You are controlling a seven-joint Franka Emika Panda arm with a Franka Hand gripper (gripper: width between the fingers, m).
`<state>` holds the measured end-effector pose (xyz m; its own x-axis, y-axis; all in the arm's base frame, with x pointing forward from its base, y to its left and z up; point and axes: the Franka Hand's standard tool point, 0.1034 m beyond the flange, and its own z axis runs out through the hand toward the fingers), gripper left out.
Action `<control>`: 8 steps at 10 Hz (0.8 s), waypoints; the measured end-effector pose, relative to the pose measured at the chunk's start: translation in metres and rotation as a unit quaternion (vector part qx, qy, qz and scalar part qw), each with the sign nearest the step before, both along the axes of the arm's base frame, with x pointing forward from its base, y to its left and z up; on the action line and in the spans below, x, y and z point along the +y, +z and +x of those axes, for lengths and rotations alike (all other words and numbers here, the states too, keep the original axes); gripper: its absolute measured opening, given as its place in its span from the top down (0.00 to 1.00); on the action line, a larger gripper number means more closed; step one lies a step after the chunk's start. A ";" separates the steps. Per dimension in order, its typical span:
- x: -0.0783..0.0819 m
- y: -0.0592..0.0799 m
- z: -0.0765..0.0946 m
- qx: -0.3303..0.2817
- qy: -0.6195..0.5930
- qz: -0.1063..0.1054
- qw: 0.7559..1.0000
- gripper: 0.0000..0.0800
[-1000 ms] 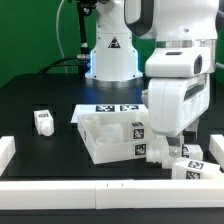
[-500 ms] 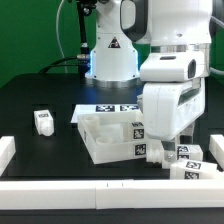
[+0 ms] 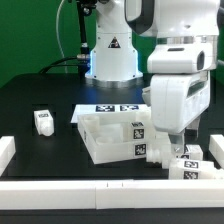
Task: Assemble square table
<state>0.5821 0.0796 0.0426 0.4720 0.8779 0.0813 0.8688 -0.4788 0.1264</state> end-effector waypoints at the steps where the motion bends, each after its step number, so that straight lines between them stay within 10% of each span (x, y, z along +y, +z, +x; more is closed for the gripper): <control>1: 0.002 0.010 0.008 0.005 0.001 -0.006 1.000 0.19; 8: 0.018 0.015 0.038 0.015 -0.013 -0.012 1.000 0.19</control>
Offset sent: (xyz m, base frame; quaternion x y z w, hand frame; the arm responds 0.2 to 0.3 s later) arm 0.0000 0.0000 0.0000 0.0000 0.0000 0.0000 1.0000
